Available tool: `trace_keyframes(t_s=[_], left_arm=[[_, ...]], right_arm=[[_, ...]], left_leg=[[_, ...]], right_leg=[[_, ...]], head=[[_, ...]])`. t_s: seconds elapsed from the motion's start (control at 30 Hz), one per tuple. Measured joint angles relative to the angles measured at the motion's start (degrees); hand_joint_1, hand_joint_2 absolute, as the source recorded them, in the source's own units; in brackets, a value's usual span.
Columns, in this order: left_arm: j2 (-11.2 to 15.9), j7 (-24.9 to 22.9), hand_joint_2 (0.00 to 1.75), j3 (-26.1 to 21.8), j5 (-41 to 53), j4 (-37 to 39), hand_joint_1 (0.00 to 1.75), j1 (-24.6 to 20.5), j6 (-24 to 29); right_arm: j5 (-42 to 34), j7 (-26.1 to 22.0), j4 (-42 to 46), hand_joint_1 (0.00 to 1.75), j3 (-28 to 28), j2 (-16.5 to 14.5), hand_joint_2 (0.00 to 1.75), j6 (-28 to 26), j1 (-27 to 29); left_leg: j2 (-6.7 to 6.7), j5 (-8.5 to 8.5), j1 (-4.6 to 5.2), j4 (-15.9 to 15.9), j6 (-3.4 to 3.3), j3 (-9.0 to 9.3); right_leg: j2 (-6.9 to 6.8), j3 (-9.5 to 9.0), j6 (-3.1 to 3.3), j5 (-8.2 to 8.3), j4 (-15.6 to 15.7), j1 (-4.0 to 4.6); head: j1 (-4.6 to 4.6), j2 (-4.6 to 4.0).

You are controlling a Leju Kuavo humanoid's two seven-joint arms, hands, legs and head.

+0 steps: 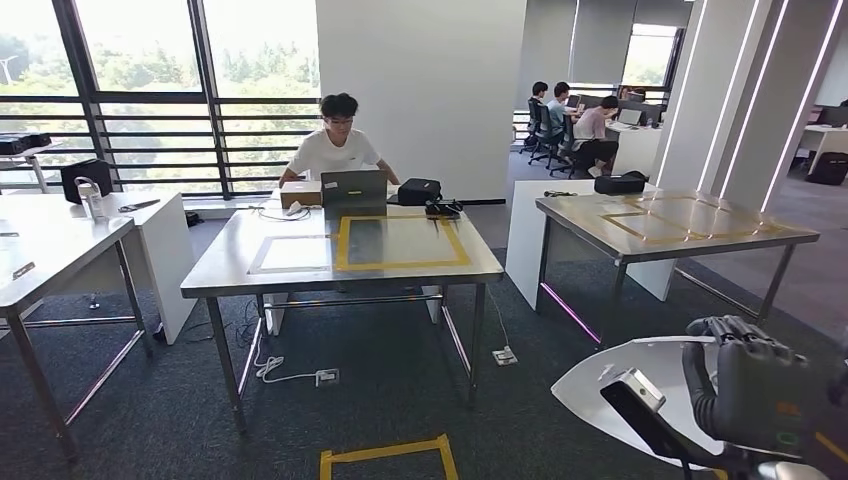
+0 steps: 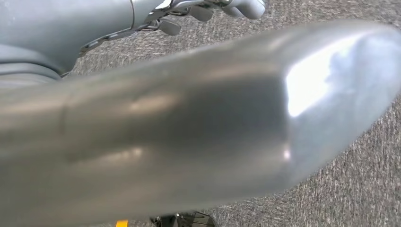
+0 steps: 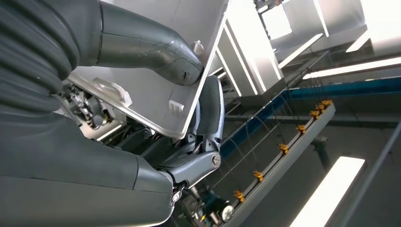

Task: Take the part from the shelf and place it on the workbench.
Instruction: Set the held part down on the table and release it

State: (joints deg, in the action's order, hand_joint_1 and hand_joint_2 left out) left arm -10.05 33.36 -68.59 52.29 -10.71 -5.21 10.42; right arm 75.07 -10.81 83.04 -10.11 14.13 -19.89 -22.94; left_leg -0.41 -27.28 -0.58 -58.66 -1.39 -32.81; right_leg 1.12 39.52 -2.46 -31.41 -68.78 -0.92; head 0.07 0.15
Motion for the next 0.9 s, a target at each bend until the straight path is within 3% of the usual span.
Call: trace_keyframes(t_s=[0.07, 0.1, 0.13, 0.2, 0.27, 0.33, 0.4, 0.47, 0.53, 0.57, 0.6, 0.63, 0.7, 0.73, 0.8, 0.9], left_arm=[[0.03, 0.32, 0.00, 0.00, -0.13, 0.00, 0.00, 0.09, -1.27], [0.04, 0.42, 0.00, 0.00, -0.21, 0.01, 0.00, 0.09, -1.70], [0.05, 0.43, 0.00, 0.00, -0.27, 0.01, 0.00, 0.06, -1.86], [0.04, 0.42, 0.00, 0.00, -0.31, 0.02, 0.00, 0.00, -1.86], [0.07, 0.40, 0.00, 0.00, -0.32, 0.01, 0.00, -0.03, -1.86], [0.11, 0.39, 0.00, 0.00, -0.33, 0.00, 0.00, -0.05, -1.86], [0.16, 0.40, 0.00, -0.01, -0.32, -0.01, 0.00, -0.07, -1.85], [0.20, 0.39, 0.00, -0.01, -0.27, 0.00, 0.00, -0.06, -1.84], [0.25, 0.37, 0.00, 0.00, -0.20, 0.02, 0.00, 0.00, -1.83], [0.31, 0.37, 0.00, 0.00, -0.16, 0.02, 0.00, 0.04, -1.83], [0.36, 0.35, 0.00, -0.01, -0.15, 0.02, 0.00, 0.08, -1.83], [0.41, 0.36, 0.00, -0.01, -0.15, 0.01, 0.00, 0.09, -1.83], [0.49, 0.37, 0.00, -0.02, -0.16, 0.00, 0.00, 0.08, -1.83], [0.51, 0.39, 0.00, -0.02, -0.17, 0.01, 0.00, 0.06, -1.83], [0.51, 0.40, 0.00, -0.01, -0.20, 0.03, 0.00, 0.03, -1.88], [0.42, 0.41, 0.00, -0.03, -0.31, 0.03, 0.00, 0.02, -1.97]], right_arm=[[0.96, 0.16, -0.05, 1.40, -0.09, -0.07, 1.75, -0.57, 0.14], [1.44, 0.28, -0.08, 1.40, -0.13, -0.09, 1.75, -0.81, 0.17], [1.87, 0.39, -0.10, 1.40, -0.15, -0.10, 1.75, -1.01, 0.14], [2.62, 0.63, -0.11, 1.40, -0.17, -0.10, 1.75, -1.37, -0.05], [3.17, 0.79, -0.11, 1.40, -0.19, -0.14, 1.75, -1.60, -0.26], [3.49, 0.90, -0.12, 1.40, -0.21, -0.16, 1.75, -1.68, -0.33], [3.79, 1.00, -0.12, 1.40, -0.23, -0.17, 1.75, -1.75, -0.34], [4.08, 1.10, -0.11, 1.40, -0.25, -0.21, 1.75, -1.84, -0.30], [4.28, 1.14, -0.11, 1.40, -0.27, -0.26, 1.75, -1.88, -0.12], [4.40, 1.16, -0.11, 1.40, -0.29, -0.29, 1.75, -1.87, -0.01], [4.53, 1.21, -0.11, 1.40, -0.30, -0.31, 1.75, -1.86, 0.05], [4.68, 1.30, -0.11, 1.40, -0.31, -0.34, 1.75, -1.85, 0.08], [4.97, 1.50, -0.11, 1.40, -0.32, -0.45, 1.75, -1.82, 0.07], [5.06, 1.57, -0.11, 1.40, -0.32, -0.50, 1.75, -1.80, 0.05], [5.16, 1.60, -0.10, 1.40, -0.38, -0.56, 1.75, -1.73, 0.01], [5.21, 1.63, -0.09, 1.40, -0.49, -0.56, 1.75, -1.58, -0.11]], left_leg=[[0.74, -0.07, 0.11, -0.11, -0.09, -0.12], [1.01, -0.10, 0.14, -0.17, -0.09, -0.15], [1.22, -0.14, 0.16, -0.23, -0.06, -0.14], [1.51, -0.27, 0.26, -0.34, 0.16, -0.06], [1.65, -0.40, 0.39, -0.37, 0.68, -0.05], [1.74, -0.43, 0.43, -0.15, 1.36, 0.07], [1.56, -0.92, 0.42, -0.69, 2.00, -0.08], [1.04, -3.38, 0.35, -5.04, 2.53, -2.12], [0.74, -6.58, 0.25, -12.48, 2.88, -5.90], [0.71, -7.19, 0.22, -15.09, 2.99, -7.37], [0.70, -6.70, 0.20, -15.80, 3.02, -7.95], [0.70, -5.16, 0.19, -14.26, 2.99, -7.45], [0.55, -1.07, 0.18, -6.89, 2.75, -4.24], [0.43, 0.19, 0.22, -3.52, 2.53, -2.65], [0.24, 0.55, 0.36, -0.60, 1.95, -1.27], [0.30, 0.51, 0.33, -0.22, 0.80, -0.95]], right_leg=[[-0.75, 2.71, -0.12, -1.86, -5.81, -0.04], [-0.82, 2.52, -0.06, -1.18, -5.62, -0.03], [-0.86, 1.34, 0.06, 0.23, -3.47, -0.01], [-1.20, -3.22, 0.64, 3.53, 4.86, 0.20], [-1.47, -5.86, 1.29, 4.76, 10.07, 0.58], [-1.33, -5.91, 1.80, 4.64, 10.57, 0.78], [-1.24, -6.26, 2.43, 4.85, 11.00, 0.44], [-1.23, -6.68, 3.03, 5.03, 11.40, 0.06], [-1.13, -6.74, 3.35, 4.89, 11.35, 0.05], [-1.03, -6.76, 3.37, 4.79, 11.28, 0.05], [-0.90, -6.82, 3.33, 4.67, 11.21, 0.05], [-0.76, -6.93, 3.23, 4.53, 11.13, 0.03], [-0.56, -7.23, 2.85, 4.15, 10.93, 0.03], [-0.45, -7.27, 2.58, 3.93, 10.75, 0.11], [-0.29, -7.18, 1.96, 3.69, 10.60, 0.27], [-0.29, -7.05, 0.98, 3.26, 10.30, 0.15]], head=[[0.01, 0.00], [0.01, 0.00], [0.01, 0.00], [0.00, 0.00], [-0.03, 0.00], [-0.05, 0.00], [-0.12, 0.00], [-0.27, 0.00], [-0.40, 0.00], [-0.43, 0.00], [-0.44, 0.00], [-0.45, 0.00], [-0.48, 0.00], [-0.48, 0.00], [-0.40, 0.00], [-0.33, 0.00]])
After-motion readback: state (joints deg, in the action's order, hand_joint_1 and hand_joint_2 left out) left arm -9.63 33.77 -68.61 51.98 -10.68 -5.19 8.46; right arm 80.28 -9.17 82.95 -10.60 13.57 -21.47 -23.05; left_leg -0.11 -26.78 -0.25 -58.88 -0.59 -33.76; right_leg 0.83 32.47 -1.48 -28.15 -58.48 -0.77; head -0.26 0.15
